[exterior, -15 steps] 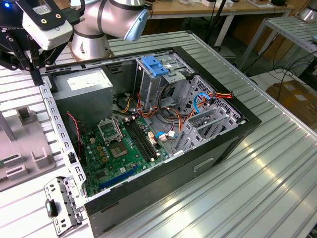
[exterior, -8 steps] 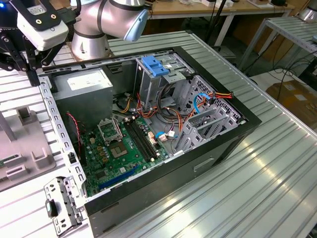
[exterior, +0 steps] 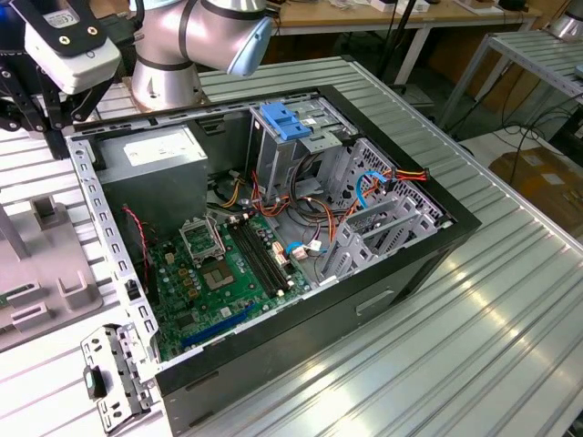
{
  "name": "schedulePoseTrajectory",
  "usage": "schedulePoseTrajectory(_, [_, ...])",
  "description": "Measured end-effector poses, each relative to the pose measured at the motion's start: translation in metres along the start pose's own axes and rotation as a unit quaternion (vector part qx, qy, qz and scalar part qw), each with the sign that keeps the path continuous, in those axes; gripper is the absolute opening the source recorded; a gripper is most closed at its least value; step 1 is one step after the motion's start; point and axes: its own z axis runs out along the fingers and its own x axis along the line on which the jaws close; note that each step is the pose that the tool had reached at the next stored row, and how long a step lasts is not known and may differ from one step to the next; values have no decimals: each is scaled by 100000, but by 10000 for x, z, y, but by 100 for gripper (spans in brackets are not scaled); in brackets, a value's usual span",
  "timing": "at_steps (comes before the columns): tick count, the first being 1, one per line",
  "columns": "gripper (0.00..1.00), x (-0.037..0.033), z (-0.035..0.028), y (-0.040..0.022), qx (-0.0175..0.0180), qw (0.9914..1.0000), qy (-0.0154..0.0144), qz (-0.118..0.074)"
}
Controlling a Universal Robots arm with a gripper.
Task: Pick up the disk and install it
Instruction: 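Reach for the disk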
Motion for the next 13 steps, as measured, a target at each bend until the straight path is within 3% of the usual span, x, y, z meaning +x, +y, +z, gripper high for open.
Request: schedulePoseTrajectory(13, [11,82,0,-6,-3,100000,-2,2])
